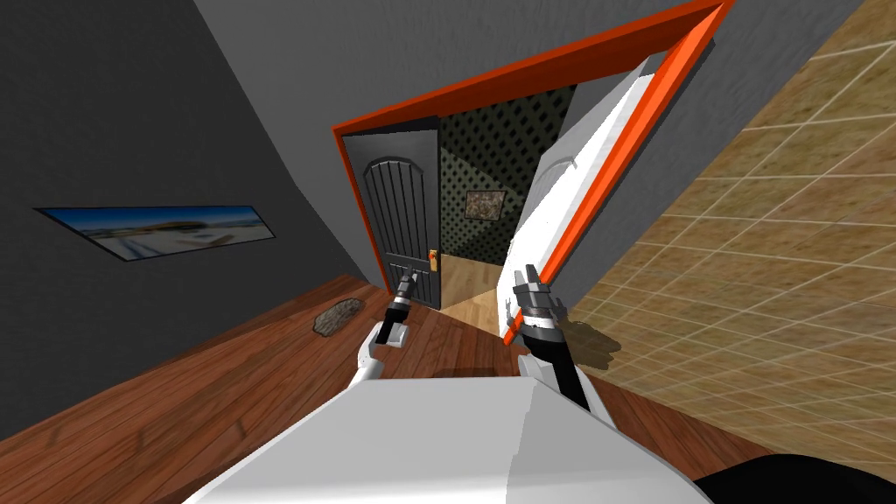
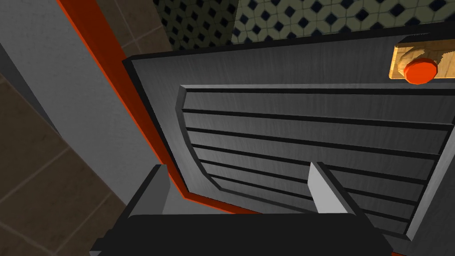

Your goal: Push the door open

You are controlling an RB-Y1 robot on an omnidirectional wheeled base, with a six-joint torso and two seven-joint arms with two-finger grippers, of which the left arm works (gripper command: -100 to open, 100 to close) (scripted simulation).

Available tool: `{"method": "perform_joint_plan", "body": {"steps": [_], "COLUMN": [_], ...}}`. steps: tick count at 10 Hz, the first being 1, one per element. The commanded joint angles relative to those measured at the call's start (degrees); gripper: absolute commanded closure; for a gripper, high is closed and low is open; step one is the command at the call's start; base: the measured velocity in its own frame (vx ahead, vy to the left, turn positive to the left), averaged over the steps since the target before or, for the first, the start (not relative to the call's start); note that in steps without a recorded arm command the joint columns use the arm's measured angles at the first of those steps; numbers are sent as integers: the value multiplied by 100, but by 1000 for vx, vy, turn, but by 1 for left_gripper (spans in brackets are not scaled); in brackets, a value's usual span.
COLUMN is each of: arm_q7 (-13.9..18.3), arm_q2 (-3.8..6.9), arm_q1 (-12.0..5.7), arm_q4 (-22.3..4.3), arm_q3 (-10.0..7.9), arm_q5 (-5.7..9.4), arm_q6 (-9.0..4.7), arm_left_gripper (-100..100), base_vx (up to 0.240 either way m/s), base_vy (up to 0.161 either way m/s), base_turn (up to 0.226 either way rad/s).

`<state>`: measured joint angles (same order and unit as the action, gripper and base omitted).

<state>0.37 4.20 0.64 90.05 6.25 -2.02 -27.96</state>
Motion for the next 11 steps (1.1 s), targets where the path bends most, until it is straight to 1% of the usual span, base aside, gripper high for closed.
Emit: {"method": "perform_joint_plan", "body": {"steps": [1,2,4,5,9,10,11], "arm_q7": [55,55,147,147,326,326,369], "arm_q2": [2,2,-1,-1,-21,-21,-29], "arm_q1": [-126,-126,-394,-394,-918,-918,-1043], "arm_q4": [-286,-304,-694,-789,-1631,-1737,-1879], "arm_q3": [38,38,90,90,192,192,216], "arm_q5": [-2,-2,-2,-2,-3,-3,-3], "arm_q6": [0,0,21,21,61,61,71], "arm_left_gripper": [-100,-100,-100,-100,-100,-100,-100], "base_vx": [53,45,59,58,86,60,53], "base_vy": [63,49,61,54,70,70,69], "base_turn": [-10,-9,-17,-13,-18,-10,-4]}}
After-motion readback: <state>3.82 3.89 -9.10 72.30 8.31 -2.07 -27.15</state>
